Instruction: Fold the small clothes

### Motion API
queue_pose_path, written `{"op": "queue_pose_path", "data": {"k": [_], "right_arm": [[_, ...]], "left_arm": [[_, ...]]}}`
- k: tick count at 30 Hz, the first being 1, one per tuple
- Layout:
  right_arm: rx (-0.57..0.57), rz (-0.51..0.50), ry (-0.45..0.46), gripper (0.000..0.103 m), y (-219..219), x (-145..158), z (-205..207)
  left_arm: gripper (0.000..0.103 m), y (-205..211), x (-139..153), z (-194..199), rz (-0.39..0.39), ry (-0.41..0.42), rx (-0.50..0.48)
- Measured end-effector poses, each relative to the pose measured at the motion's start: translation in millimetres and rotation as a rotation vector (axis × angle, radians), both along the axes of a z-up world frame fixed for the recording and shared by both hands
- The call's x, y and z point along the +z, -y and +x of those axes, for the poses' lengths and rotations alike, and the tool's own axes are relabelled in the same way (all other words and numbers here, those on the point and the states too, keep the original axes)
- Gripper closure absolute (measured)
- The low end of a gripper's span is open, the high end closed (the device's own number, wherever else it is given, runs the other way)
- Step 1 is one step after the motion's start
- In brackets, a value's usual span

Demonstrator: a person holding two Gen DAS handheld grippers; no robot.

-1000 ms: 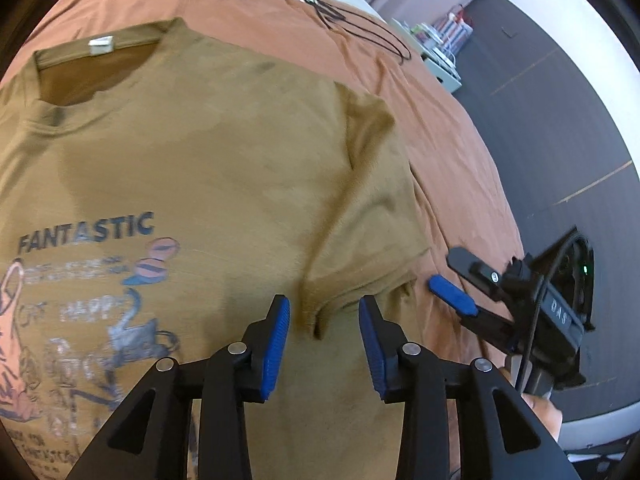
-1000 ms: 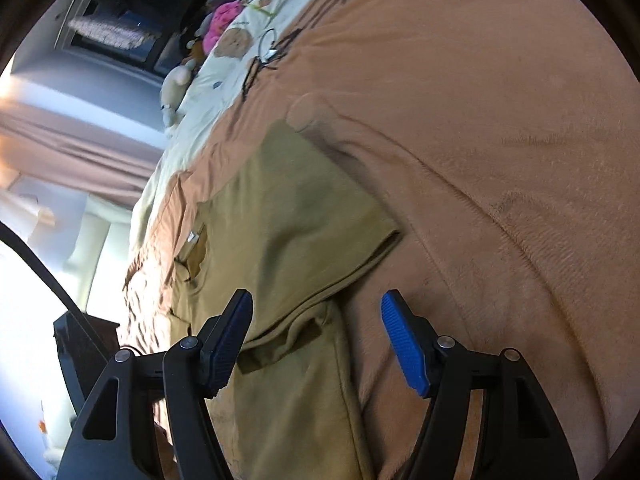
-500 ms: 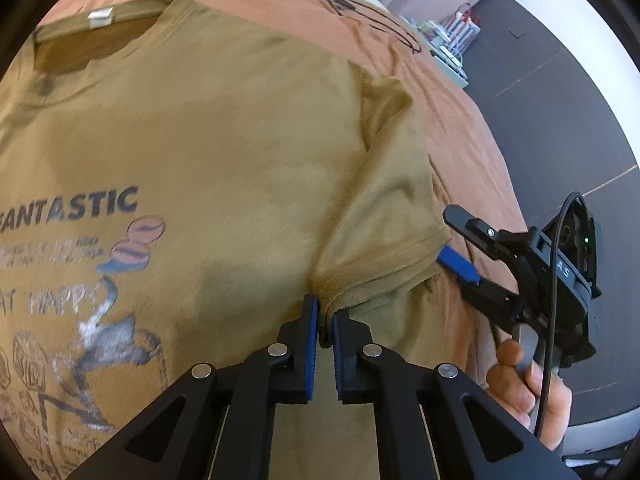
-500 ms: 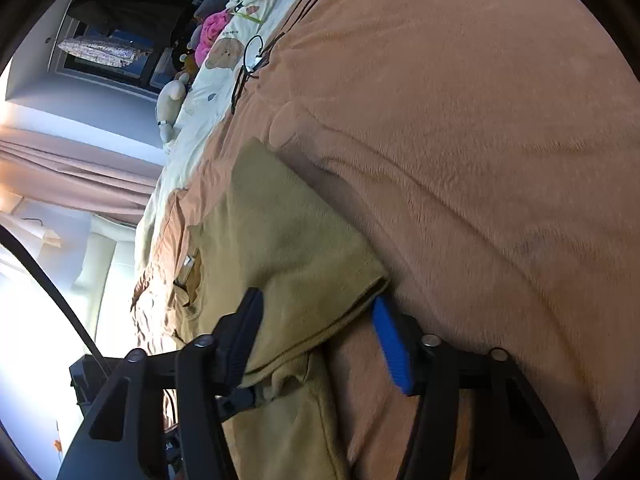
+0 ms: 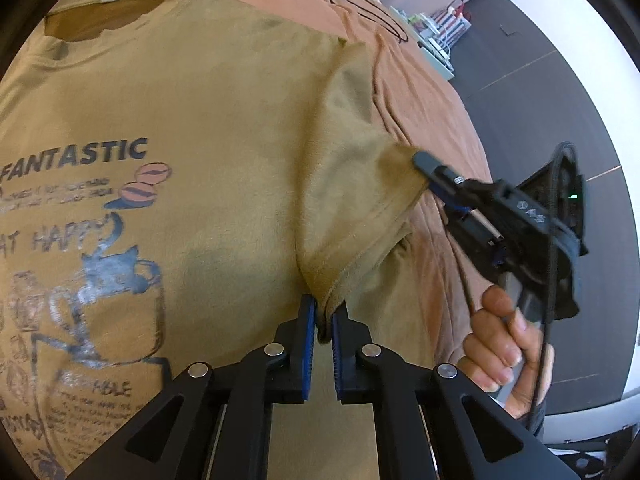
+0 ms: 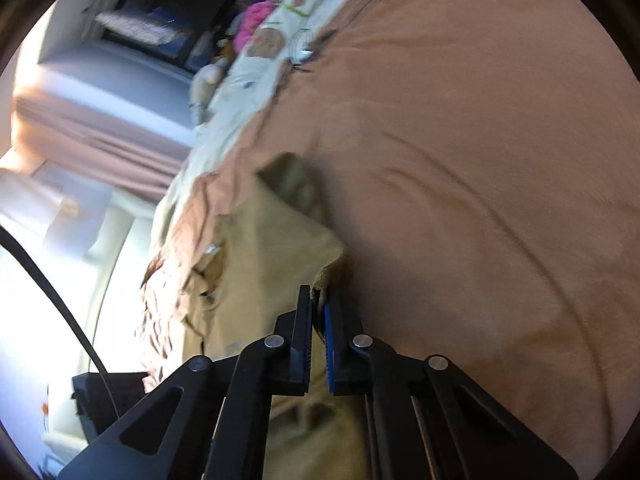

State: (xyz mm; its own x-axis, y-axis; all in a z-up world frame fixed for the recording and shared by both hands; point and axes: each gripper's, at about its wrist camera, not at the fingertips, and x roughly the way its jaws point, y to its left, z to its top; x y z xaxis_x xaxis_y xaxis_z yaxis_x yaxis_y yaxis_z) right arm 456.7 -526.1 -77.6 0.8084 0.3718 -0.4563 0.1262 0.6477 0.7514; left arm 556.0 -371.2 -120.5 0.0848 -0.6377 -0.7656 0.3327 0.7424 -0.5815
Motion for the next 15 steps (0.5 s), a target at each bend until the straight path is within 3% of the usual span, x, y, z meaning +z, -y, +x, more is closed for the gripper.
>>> {"op": "queue_pose_path", "data": {"k": [3, 7, 15], "right_arm": [[0.026, -0.04, 0.029, 0.101, -14.4, 14.2, 1.4], [0.045, -0.062, 0.056, 0.101, -29.5, 27.1, 5.8], [0.105, -0.129, 0.065, 0.101, -62.8, 43.1, 44.5]], "left_arm": [[0.092, -11.5, 3.3, 2.7, -0.001, -0.01, 0.017], [0.077, -32.4, 12.7, 11.3, 0.013, 0.021, 0.056], [0.076, -82.7, 20.3, 27.9, 0.031, 0.052, 0.144]]}}
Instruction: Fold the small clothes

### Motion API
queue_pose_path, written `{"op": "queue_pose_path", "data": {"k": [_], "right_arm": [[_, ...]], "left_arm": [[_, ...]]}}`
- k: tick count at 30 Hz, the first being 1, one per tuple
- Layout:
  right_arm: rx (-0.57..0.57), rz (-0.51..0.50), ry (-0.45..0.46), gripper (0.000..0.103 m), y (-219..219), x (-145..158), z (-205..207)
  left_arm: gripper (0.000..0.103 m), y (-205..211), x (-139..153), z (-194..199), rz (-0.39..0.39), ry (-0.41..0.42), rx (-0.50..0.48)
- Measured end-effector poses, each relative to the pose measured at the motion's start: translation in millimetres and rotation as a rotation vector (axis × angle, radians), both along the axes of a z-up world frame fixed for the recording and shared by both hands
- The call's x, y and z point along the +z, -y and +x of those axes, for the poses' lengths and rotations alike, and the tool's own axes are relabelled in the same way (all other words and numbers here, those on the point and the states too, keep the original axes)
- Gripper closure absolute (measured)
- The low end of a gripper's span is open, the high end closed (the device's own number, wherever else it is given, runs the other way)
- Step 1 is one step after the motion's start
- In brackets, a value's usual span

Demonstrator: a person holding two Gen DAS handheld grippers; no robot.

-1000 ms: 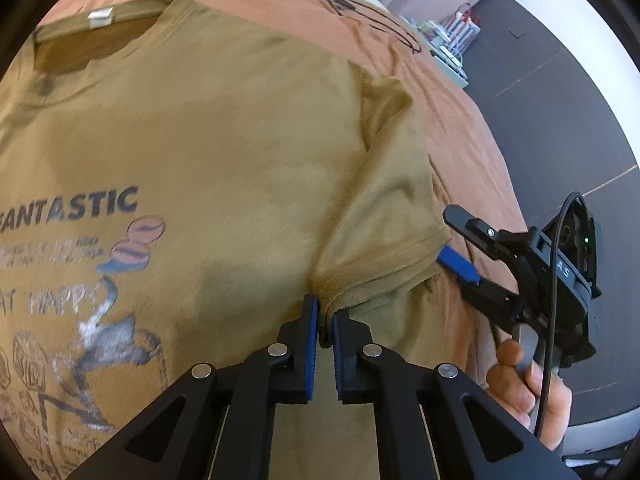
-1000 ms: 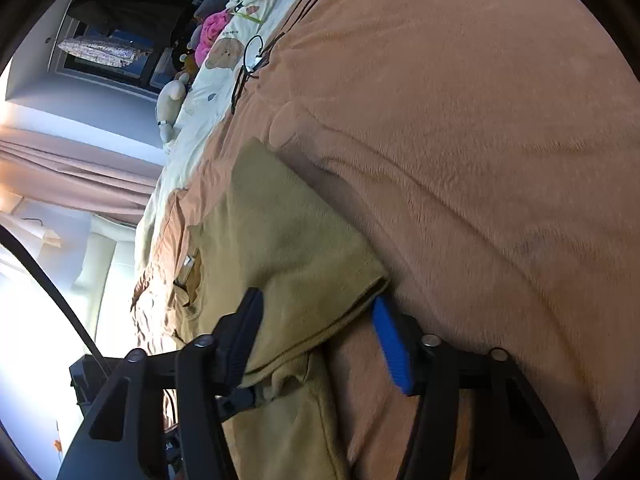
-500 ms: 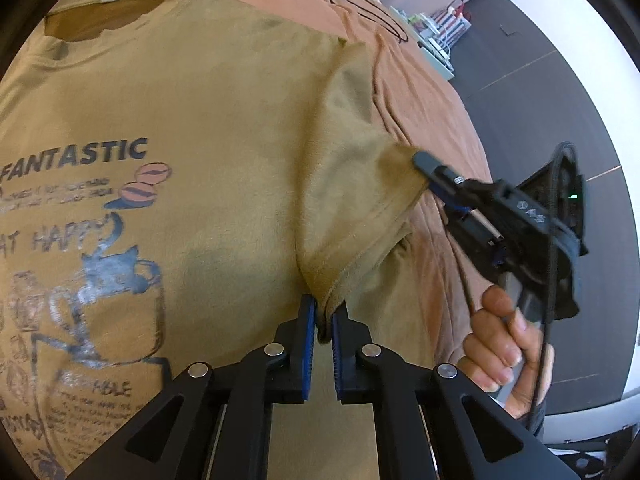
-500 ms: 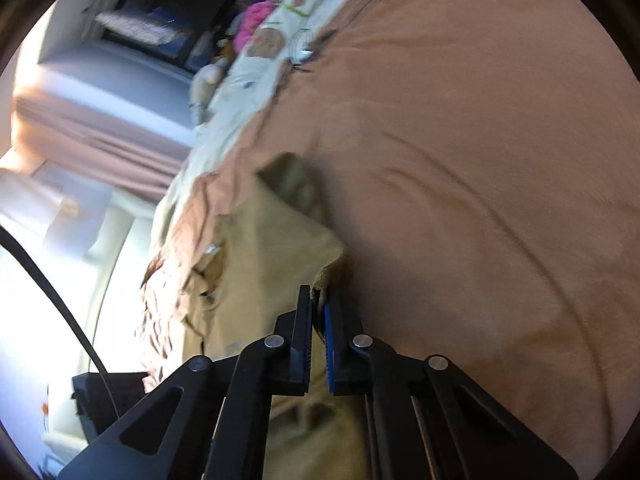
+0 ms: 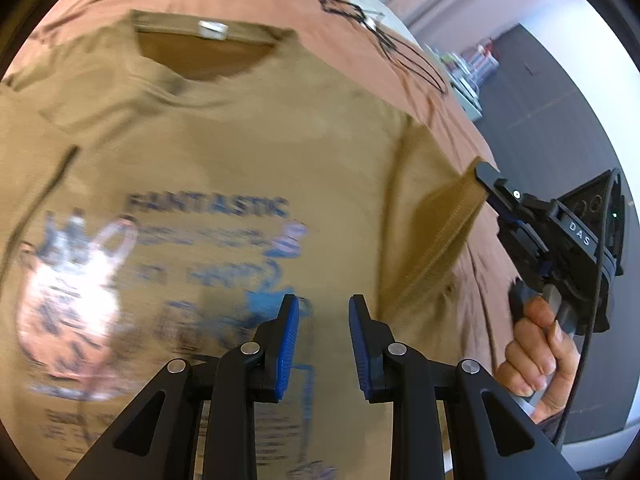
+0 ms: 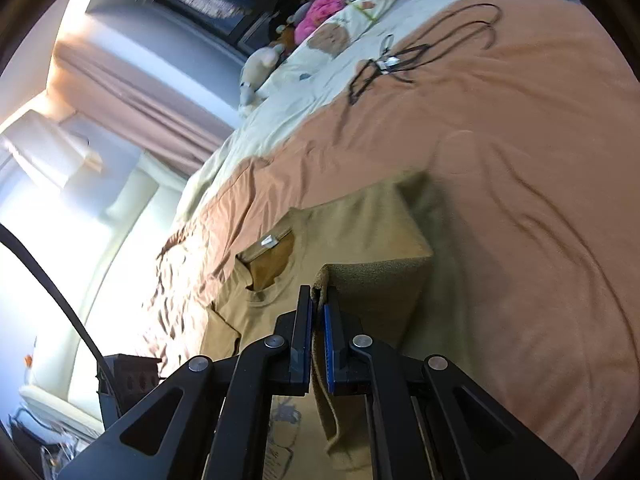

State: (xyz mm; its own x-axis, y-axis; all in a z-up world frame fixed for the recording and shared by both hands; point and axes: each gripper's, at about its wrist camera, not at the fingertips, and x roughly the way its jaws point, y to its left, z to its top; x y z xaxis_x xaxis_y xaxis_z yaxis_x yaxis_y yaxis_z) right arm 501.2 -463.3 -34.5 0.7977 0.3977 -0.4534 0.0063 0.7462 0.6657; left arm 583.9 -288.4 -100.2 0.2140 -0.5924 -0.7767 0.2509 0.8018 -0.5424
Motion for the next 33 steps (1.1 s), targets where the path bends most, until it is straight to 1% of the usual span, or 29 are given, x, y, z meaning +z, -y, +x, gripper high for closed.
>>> {"op": "queue_pose_path", "data": {"k": [4, 7, 10, 12, 14, 15, 16, 17, 18, 20, 21, 24, 27, 29, 30, 31, 33], "right_arm": [[0.027, -0.045, -0.021, 0.101, -18.5, 4.4, 24.8], [0.034, -0.073, -0.047, 0.101, -30.5, 4.2, 42.7], [0.053, -0.058, -0.062, 0.101, -41.5, 1.3, 59.0], [0.086, -0.074, -0.081, 0.1, -48.6, -1.3, 66.4], [0.112, -0.072, -0.101, 0.09, -52.2, -3.7, 70.9], [0.117, -0.067, -0.093, 0.068, -51.4, -2.9, 69.8], [0.11, -0.067, -0.082, 0.04, -48.9, -1.3, 66.5], [0.095, -0.07, -0.07, 0.032, -45.8, 0.2, 62.6], [0.08, -0.077, -0.054, 0.03, -41.1, 3.0, 58.0], [0.057, -0.085, -0.061, 0.03, -30.8, 3.2, 52.4], [0.042, -0.092, -0.067, 0.03, -27.0, 2.7, 50.5], [-0.022, -0.142, -0.097, 0.03, -8.3, 0.5, 43.8], [-0.062, -0.173, -0.136, 0.031, 6.4, -4.3, 41.6], [-0.092, -0.208, -0.162, 0.035, 14.2, -7.0, 40.2], [-0.096, -0.22, -0.172, 0.04, 14.7, -7.1, 40.3], [-0.1, -0.235, -0.187, 0.044, 15.9, -7.7, 41.9], [-0.107, -0.256, -0.204, 0.044, 17.8, -9.8, 45.4]], "left_arm": [[0.076, -30.9, -2.3, 9.1, -0.001, -0.005, 0.05], [0.076, -44.5, -2.3, 12.9, 0.006, -0.004, 0.07], [0.076, -57.2, -5.8, 17.1, 0.015, -0.006, 0.091], [0.076, -61.2, -9.4, 19.6, 0.017, -0.018, 0.11], [0.075, -64.2, -12.6, 23.2, 0.018, -0.025, 0.119], [0.075, -64.3, -13.2, 23.9, 0.02, -0.024, 0.122], [0.075, -64.0, -14.1, 24.9, 0.021, -0.024, 0.126], [0.074, -65.8, -14.6, 24.8, 0.019, -0.024, 0.127], [0.073, -64.2, -15.5, 25.3, 0.018, -0.025, 0.128], [0.067, -58.2, -16.1, 28.0, 0.029, -0.022, 0.125], [0.066, -56.2, -16.0, 28.0, 0.038, -0.016, 0.123], [0.065, -45.0, -15.0, 32.9, 0.058, 0.001, 0.112], [0.065, -34.9, -13.9, 38.0, 0.08, 0.022, 0.1], [0.065, -28.2, -13.0, 41.8, 0.092, 0.031, 0.093], [0.065, -25.0, -13.0, 44.0, 0.098, 0.035, 0.089], [0.065, -21.2, -12.6, 46.7, 0.105, 0.041, 0.085], [0.065, -14.2, -12.0, 52.0, 0.12, 0.054, 0.077]]}}
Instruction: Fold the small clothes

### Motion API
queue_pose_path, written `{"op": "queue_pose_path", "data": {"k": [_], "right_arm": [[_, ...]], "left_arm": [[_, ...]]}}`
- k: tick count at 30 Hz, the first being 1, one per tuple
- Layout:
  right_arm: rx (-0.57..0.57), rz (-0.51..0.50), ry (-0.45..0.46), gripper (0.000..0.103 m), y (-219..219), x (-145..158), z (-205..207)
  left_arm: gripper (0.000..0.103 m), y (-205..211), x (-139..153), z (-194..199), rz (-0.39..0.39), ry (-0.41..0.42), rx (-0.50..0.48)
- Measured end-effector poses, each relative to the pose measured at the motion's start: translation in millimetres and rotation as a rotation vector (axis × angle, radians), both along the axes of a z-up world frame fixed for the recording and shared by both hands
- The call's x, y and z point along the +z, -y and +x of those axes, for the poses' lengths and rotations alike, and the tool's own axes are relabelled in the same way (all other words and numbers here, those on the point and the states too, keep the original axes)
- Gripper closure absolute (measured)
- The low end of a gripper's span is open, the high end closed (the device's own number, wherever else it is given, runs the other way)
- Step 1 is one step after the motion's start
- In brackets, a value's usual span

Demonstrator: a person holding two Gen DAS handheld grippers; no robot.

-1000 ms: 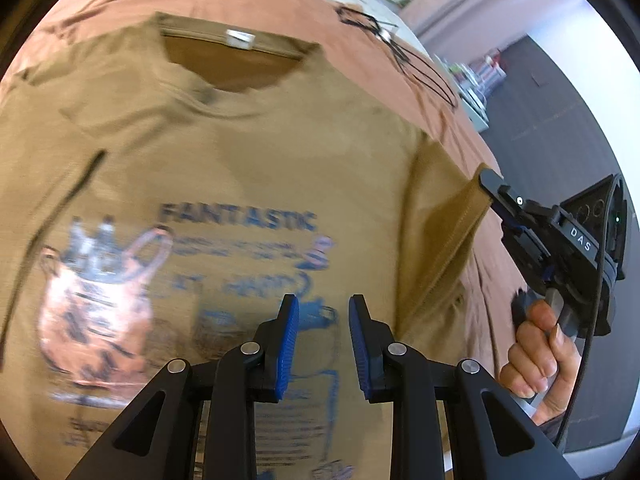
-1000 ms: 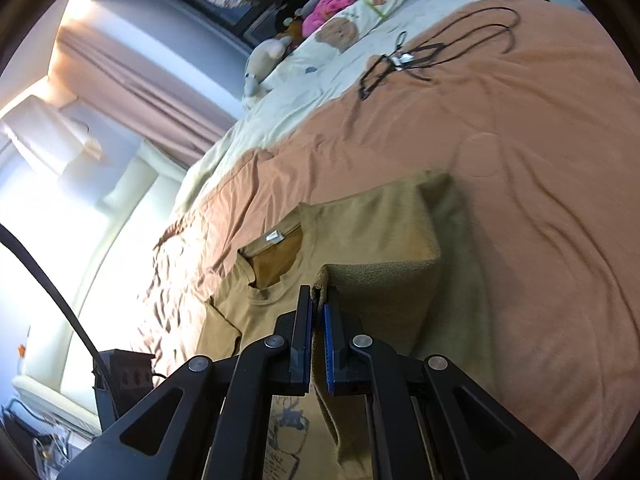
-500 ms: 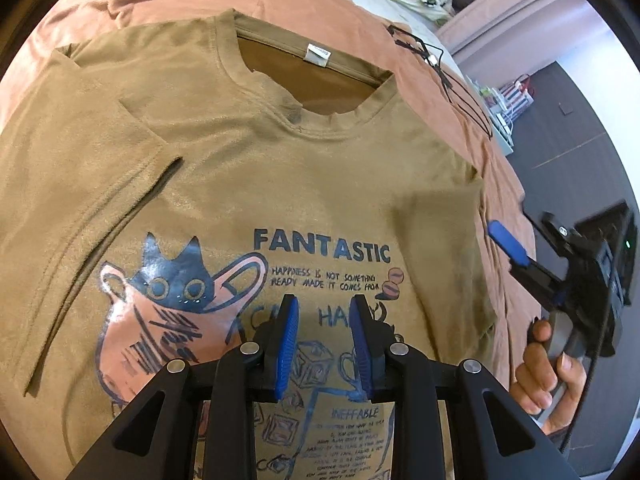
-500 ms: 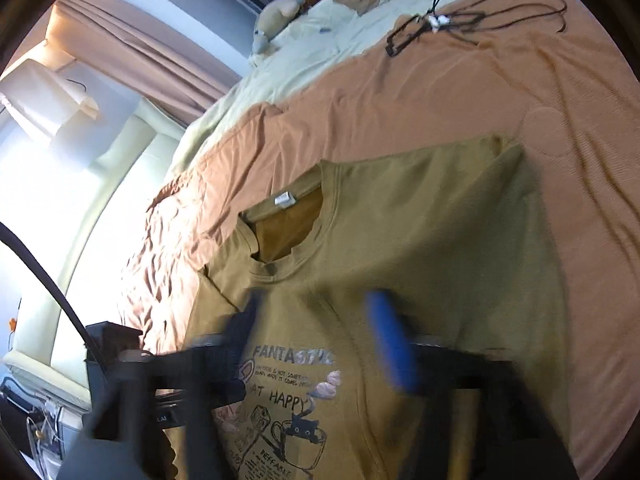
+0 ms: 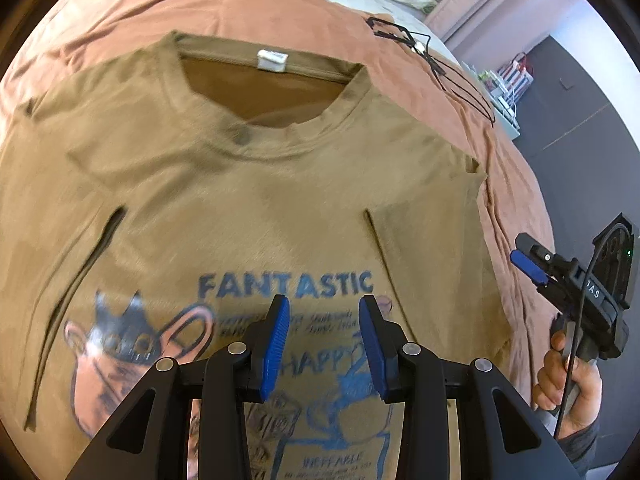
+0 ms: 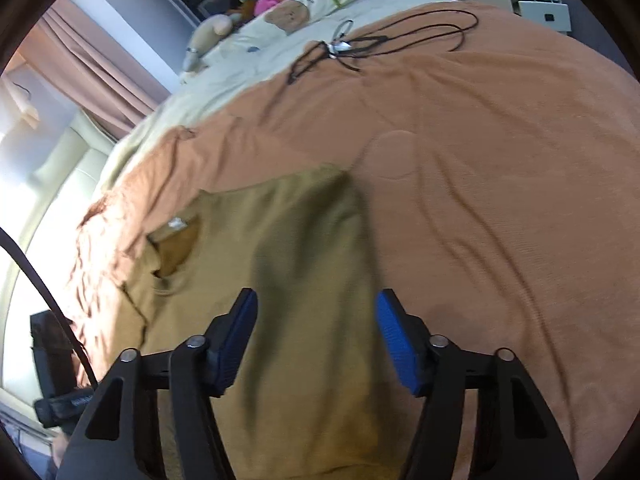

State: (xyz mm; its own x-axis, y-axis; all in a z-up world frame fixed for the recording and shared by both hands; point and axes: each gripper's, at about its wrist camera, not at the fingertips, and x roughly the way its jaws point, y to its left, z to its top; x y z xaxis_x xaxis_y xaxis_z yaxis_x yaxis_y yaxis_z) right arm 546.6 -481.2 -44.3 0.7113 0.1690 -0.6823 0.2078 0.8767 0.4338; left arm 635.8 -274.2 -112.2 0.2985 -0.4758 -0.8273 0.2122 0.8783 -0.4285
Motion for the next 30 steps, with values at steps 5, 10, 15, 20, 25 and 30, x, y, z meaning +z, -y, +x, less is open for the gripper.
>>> {"op": "queue_pose_path", "data": {"k": [5, 10, 15, 20, 25, 30], "right_arm": [[0.013, -0.037, -0.019, 0.044, -1.0, 3.0, 7.7], [0.038, -0.077, -0.037, 0.044, -2.8, 1.3, 19.0], [0.06, -0.13, -0.053, 0.047, -2.8, 0.6, 43.9], [0.088, -0.216, -0.076, 0.051, -7.9, -1.3, 75.0], [0.1, -0.246, -0.075, 0.057, -10.6, -7.0, 97.5], [0.095, -0.259, -0.064, 0.068, -8.7, -7.6, 112.9]], "left_arm": [[0.065, 20.1, -0.6, 17.8, 0.028, 0.032, -0.018], [0.065, 41.6, -2.3, 32.3, 0.042, 0.054, -0.043], [0.063, 67.5, -9.9, 45.0, 0.153, 0.09, -0.076], [0.071, 79.4, -16.6, 47.9, 0.166, 0.118, -0.106], [0.1, 78.1, -15.0, 51.8, 0.152, 0.123, -0.105], [0.1, 64.5, -4.6, 52.6, 0.147, 0.162, -0.064]]}}
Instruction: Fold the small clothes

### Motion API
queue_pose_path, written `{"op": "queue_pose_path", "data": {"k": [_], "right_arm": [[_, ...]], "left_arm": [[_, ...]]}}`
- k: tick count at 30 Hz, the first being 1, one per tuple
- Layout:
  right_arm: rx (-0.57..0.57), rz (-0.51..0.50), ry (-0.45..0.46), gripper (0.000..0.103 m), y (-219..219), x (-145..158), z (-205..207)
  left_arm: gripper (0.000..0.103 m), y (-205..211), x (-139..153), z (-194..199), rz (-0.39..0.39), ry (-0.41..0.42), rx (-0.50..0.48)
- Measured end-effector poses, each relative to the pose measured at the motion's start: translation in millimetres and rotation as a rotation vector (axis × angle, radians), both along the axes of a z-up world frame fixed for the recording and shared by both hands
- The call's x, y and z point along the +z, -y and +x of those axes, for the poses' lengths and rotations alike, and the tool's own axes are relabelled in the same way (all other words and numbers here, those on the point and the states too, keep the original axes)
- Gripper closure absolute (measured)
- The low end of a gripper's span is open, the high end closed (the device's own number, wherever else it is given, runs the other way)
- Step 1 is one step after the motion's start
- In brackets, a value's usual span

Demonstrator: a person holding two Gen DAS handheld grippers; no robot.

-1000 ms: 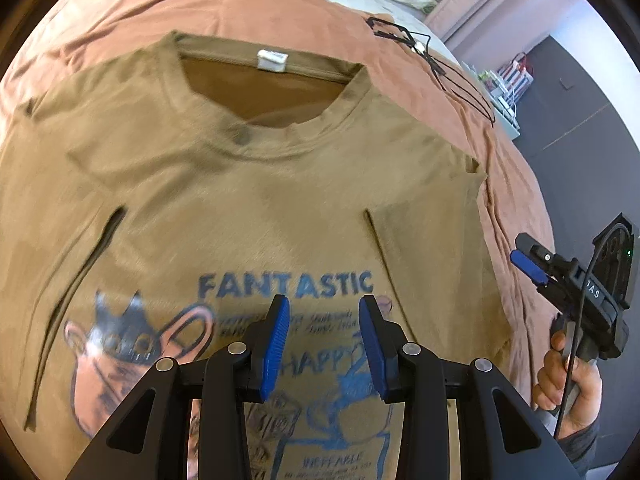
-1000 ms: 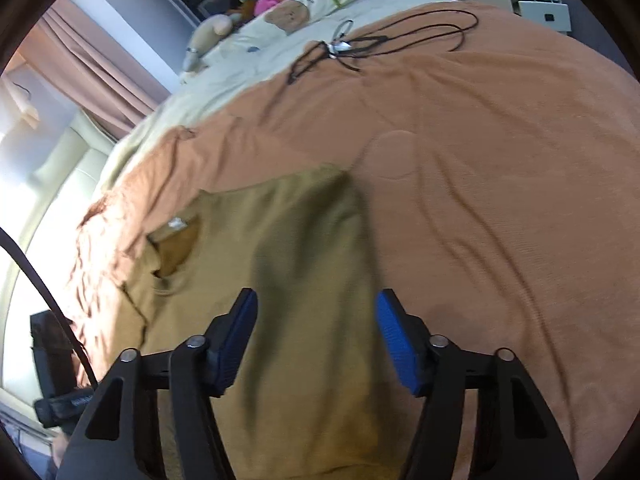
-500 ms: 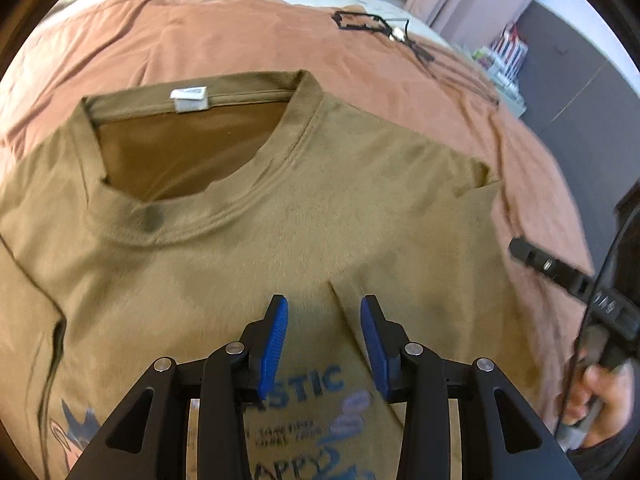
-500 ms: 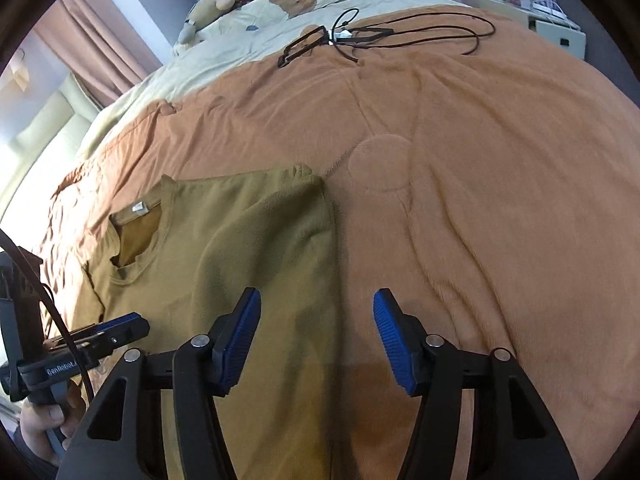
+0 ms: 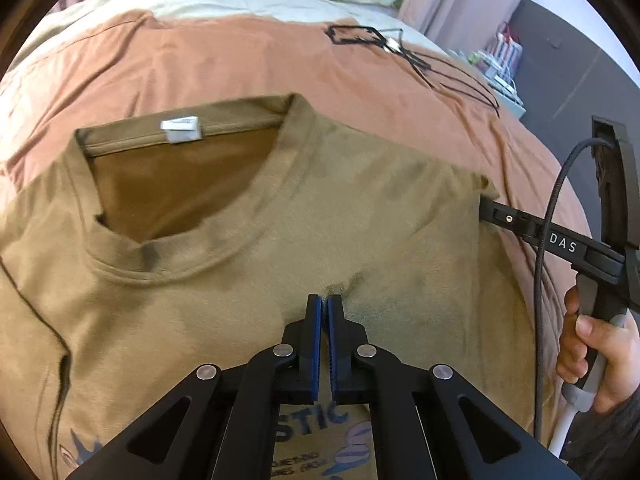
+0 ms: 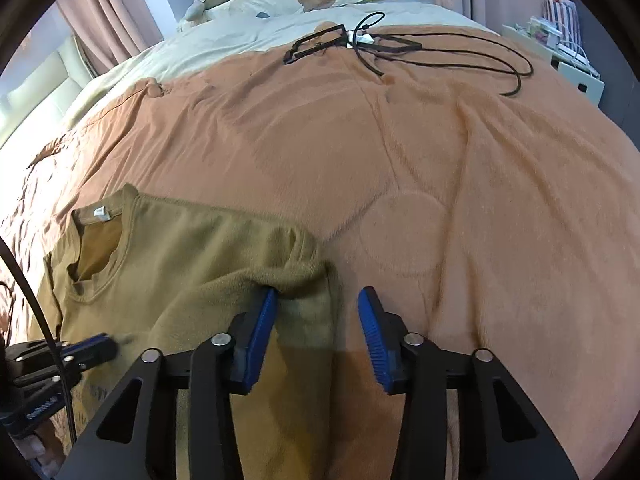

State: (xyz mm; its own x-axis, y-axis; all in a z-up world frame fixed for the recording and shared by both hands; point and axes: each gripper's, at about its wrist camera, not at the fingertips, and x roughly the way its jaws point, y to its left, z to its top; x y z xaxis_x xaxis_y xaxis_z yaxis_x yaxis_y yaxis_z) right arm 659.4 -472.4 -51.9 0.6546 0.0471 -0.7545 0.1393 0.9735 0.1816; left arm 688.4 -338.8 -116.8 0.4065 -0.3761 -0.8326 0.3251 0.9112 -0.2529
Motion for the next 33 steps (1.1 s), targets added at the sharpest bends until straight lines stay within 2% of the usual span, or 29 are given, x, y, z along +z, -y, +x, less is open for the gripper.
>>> {"op": "queue_pose_path", "data": {"k": [3, 6, 10, 13, 15, 16, 18, 20, 22, 23, 25, 29, 33], "right_arm": [[0.008, 0.012, 0.001, 0.077, 1.9, 0.4, 4.6], [0.011, -0.025, -0.001, 0.083, -1.4, -0.7, 10.2], [-0.057, -0.052, -0.013, 0.085, 3.3, -4.2, 15.6], [-0.068, -0.033, -0.031, 0.085, 7.3, -5.7, 17.0], [-0.068, -0.019, -0.032, 0.084, 9.1, -1.7, 13.7], [-0.063, -0.011, -0.031, 0.08, 9.8, 1.0, 10.9], [-0.053, -0.005, -0.047, 0.08, 12.0, 4.6, 3.8], [-0.026, 0.012, -0.051, 0.08, 10.4, 8.4, -8.2], [0.0, 0.011, -0.056, 0.078, 8.1, 13.6, -19.0], [0.013, 0.01, -0.059, 0.075, 6.5, 14.6, -24.7], [0.037, 0.006, -0.067, 0.063, 3.2, 15.6, -37.1], [0.078, -0.046, -0.096, 0.062, -5.1, 14.6, -62.4], [0.09, -0.062, -0.137, 0.062, -10.2, 12.6, -84.2]], "left_arm": [[0.1, -7.9, -1.0, 3.2, -0.011, -0.002, 0.022], [0.1, -6.2, -4.3, 5.3, -0.008, -0.013, 0.015], [0.101, 2.0, -9.5, 7.4, -0.008, -0.027, 0.005], [0.101, 3.7, -13.2, 10.7, 0.022, -0.05, 0.021], [0.099, 0.9, -12.6, 9.3, 0.019, -0.059, 0.024], [0.097, -0.3, -11.7, 7.9, 0.011, -0.067, 0.02], [0.088, -3.1, -10.6, 4.1, 0.004, -0.074, 0.02], [0.073, -6.6, -7.7, -1.4, 0.001, -0.074, 0.029], [0.068, -9.1, -2.8, -8.1, -0.004, -0.067, 0.031], [0.067, -9.1, -0.8, -10.3, -0.003, -0.065, 0.03], [0.067, -12.0, 4.3, -16.6, -0.003, -0.063, 0.03], [0.06, -22.0, 15.2, -29.3, 0.002, -0.057, 0.032], [0.058, -38.3, 24.8, -42.9, 0.003, -0.053, 0.05]]}}
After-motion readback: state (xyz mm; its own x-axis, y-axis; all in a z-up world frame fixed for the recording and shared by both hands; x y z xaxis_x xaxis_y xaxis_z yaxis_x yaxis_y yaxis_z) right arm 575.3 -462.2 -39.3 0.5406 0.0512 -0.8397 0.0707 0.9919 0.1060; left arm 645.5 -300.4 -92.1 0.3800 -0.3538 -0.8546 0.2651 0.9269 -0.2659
